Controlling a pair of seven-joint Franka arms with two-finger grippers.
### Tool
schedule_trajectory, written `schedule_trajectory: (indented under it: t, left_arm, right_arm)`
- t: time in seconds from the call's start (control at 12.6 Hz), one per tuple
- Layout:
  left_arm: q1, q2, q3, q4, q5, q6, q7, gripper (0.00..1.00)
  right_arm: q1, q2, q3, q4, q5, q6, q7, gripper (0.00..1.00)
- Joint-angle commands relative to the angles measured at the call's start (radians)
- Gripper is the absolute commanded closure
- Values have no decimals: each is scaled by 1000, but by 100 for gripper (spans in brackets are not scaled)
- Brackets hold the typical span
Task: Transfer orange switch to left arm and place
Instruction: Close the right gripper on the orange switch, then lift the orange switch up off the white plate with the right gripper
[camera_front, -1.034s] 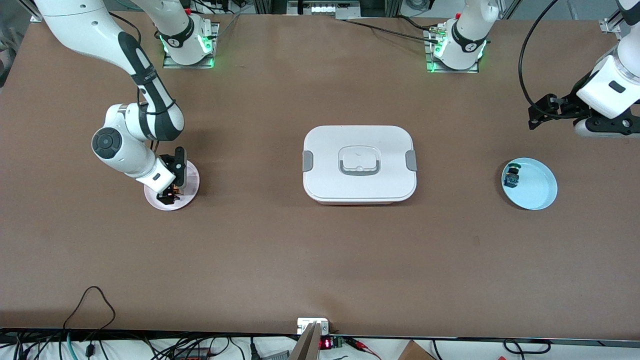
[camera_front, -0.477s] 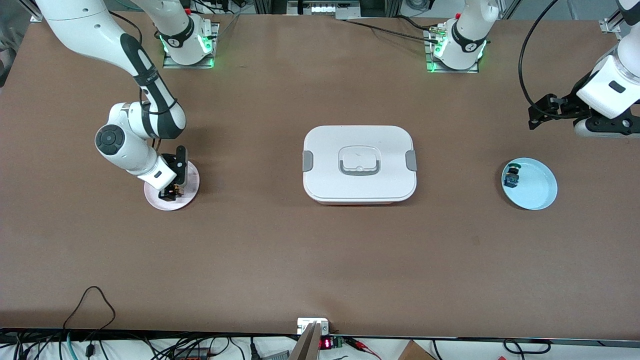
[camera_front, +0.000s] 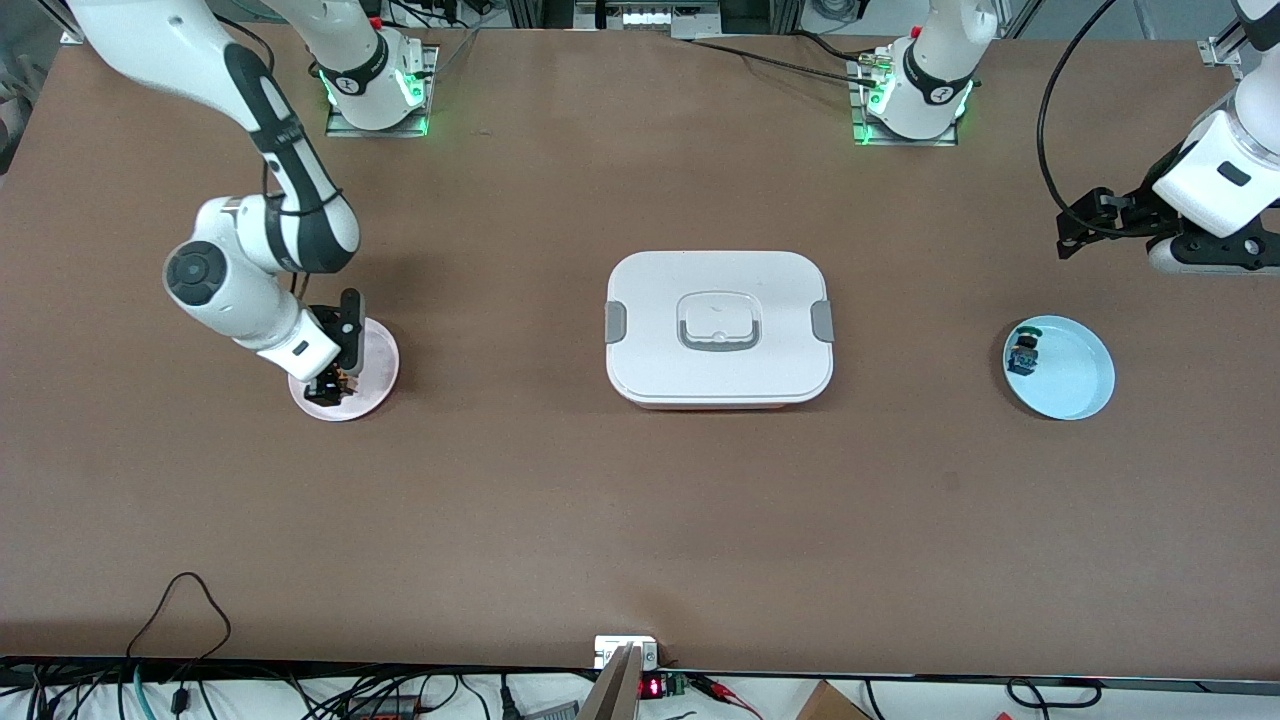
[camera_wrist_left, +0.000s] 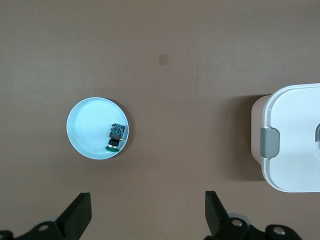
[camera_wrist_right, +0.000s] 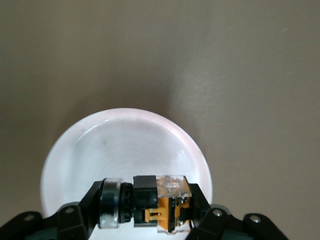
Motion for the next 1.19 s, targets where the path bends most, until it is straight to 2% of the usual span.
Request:
schedule_trajectory:
  t: [0.0,0.24,0.48,0.8,0.95,1.03,1.11]
  left_arm:
    - [-3,-17,8,-4,-11,-12,20,0]
    - [-3,-3,8,29,-18,-48,18,0]
    - [-2,0,8,33,-19,-48,18,0]
    - [17,24,10,34,-22,-75,21,0]
    - [69,35,10,36,-73,-97,23,0]
    - [74,33,10,34,-74,-98,23,0]
    - [74,33,10,34,-71,-100,24,0]
  right_arm:
    - [-7,-112,5,149,23,-314,-22,100]
    - [-8,-181,-4,294,21,-583,-8,100]
    - [-7,-261,-12,384,6,-746,-1,100]
    - [-7,-293,-10,392,6,-771,-1,100]
    - [-11,-285,-12,391,23,-814,-7,100]
    - [-17,-279,-14,391,58,-825,-11,100]
    - [-37,-279,-14,391,146,-846,-25,100]
